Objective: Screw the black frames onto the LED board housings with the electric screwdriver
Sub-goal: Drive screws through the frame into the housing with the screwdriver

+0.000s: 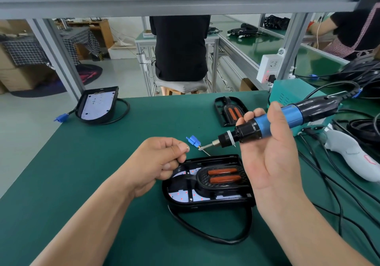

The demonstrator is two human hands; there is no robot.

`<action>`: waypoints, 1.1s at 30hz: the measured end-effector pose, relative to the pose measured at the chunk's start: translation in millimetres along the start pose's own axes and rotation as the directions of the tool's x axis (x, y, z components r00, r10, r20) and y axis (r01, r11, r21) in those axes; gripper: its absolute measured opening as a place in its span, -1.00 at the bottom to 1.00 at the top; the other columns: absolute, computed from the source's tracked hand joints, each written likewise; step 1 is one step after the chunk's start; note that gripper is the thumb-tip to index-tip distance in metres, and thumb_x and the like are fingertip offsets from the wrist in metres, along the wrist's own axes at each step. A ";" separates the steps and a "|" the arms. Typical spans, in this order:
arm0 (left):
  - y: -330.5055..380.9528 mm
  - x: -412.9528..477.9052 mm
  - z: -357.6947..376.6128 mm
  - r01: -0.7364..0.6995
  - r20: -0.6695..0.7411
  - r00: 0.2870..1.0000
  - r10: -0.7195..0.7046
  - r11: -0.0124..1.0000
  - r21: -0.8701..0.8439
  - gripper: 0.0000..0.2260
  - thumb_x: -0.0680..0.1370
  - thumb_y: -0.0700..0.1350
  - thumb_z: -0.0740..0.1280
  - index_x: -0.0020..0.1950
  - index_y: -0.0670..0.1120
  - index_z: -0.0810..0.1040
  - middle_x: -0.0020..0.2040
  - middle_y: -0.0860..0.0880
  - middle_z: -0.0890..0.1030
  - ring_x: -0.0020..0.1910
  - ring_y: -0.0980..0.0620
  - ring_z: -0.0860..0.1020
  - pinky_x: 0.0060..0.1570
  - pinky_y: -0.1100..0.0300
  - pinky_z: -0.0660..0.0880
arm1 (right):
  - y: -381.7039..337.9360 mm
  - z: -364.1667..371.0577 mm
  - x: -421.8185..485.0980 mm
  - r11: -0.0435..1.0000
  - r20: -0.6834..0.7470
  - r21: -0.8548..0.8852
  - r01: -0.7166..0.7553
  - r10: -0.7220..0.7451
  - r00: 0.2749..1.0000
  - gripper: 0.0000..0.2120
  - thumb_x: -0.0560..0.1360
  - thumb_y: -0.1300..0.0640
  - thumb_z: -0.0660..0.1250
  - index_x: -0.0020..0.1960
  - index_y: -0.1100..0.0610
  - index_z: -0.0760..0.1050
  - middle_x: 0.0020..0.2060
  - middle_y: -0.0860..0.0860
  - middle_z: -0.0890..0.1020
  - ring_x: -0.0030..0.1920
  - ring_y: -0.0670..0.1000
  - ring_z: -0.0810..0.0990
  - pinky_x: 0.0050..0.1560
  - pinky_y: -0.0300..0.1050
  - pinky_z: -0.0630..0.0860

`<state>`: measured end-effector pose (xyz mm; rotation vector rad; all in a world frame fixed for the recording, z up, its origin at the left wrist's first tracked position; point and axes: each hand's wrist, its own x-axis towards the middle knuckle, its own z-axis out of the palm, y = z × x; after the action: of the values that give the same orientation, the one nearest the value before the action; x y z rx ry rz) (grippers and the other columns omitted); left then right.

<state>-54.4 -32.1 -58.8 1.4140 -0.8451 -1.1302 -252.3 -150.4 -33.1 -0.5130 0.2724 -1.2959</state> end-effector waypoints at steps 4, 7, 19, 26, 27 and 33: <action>-2.5 0.1 10.5 0.055 0.105 0.994 -0.042 0.991 -0.121 -0.88 0.69 -0.19 0.34 0.01 -0.24 0.57 -0.22 -0.06 0.55 -0.45 0.16 0.23 -0.57 0.37 0.17 | 7.2 1.5 -4.4 1.000 -0.017 -0.019 0.004 -0.005 1.000 -0.80 0.65 0.14 0.41 0.21 0.09 0.43 -0.10 0.04 0.56 -0.09 0.04 0.58 0.18 -0.02 0.60; -3.5 0.1 16.0 0.086 0.147 0.987 -0.058 0.978 -0.190 -0.87 0.70 -0.20 0.31 -0.02 -0.20 0.57 -0.20 -0.06 0.55 -0.45 0.18 0.24 -0.58 0.38 0.15 | 7.2 -0.2 -5.5 1.000 -0.013 -0.025 0.012 -0.013 1.000 -0.79 0.65 0.13 0.41 0.22 0.09 0.43 -0.11 0.02 0.57 -0.10 0.03 0.59 0.15 -0.03 0.61; -1.6 -1.7 18.1 0.098 0.144 0.987 -0.070 0.975 -0.198 -0.89 0.69 -0.21 0.32 0.01 -0.20 0.58 -0.21 -0.06 0.56 -0.47 0.19 0.23 -0.59 0.39 0.15 | 4.9 -4.2 -3.3 0.999 -0.017 -0.015 0.046 -0.046 0.999 -0.75 0.61 0.11 0.44 0.22 0.08 0.45 -0.10 0.02 0.57 -0.02 0.04 0.57 0.48 0.06 0.46; -2.3 -1.2 19.1 0.080 0.124 0.991 -0.058 0.982 -0.174 -0.88 0.68 -0.21 0.34 -0.04 -0.19 0.59 -0.21 -0.07 0.57 -0.46 0.18 0.23 -0.59 0.39 0.16 | 4.9 -1.5 -6.0 0.997 0.043 -0.047 0.061 -0.059 0.997 -0.75 0.63 0.13 0.41 0.23 0.07 0.40 -0.12 0.00 0.55 -0.10 0.02 0.59 0.18 -0.05 0.58; -2.5 -1.1 19.2 0.078 0.122 0.991 -0.057 0.982 -0.174 -0.87 0.68 -0.21 0.35 -0.05 -0.19 0.59 -0.21 -0.07 0.57 -0.47 0.18 0.23 -0.59 0.39 0.16 | 4.7 -1.5 -6.5 0.996 0.056 -0.053 0.066 -0.063 0.996 -0.74 0.63 0.13 0.40 0.24 0.07 0.39 -0.11 0.00 0.55 -0.09 0.02 0.58 0.20 -0.05 0.57; -3.8 -0.3 19.1 0.073 0.113 0.992 -0.052 0.978 -0.198 -0.86 0.67 -0.20 0.37 -0.09 -0.17 0.59 -0.21 -0.08 0.57 -0.47 0.18 0.22 -0.60 0.39 0.16 | 3.1 -1.0 -8.7 0.994 0.125 -0.064 0.090 -0.082 0.989 -0.71 0.68 0.09 0.38 0.32 0.07 0.35 -0.09 -0.01 0.55 -0.02 -0.01 0.56 0.33 -0.05 0.47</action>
<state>-73.0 -37.1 -61.8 1.2282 -0.7420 -1.3113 -252.5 -141.6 -36.4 -0.6670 0.1954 -1.3362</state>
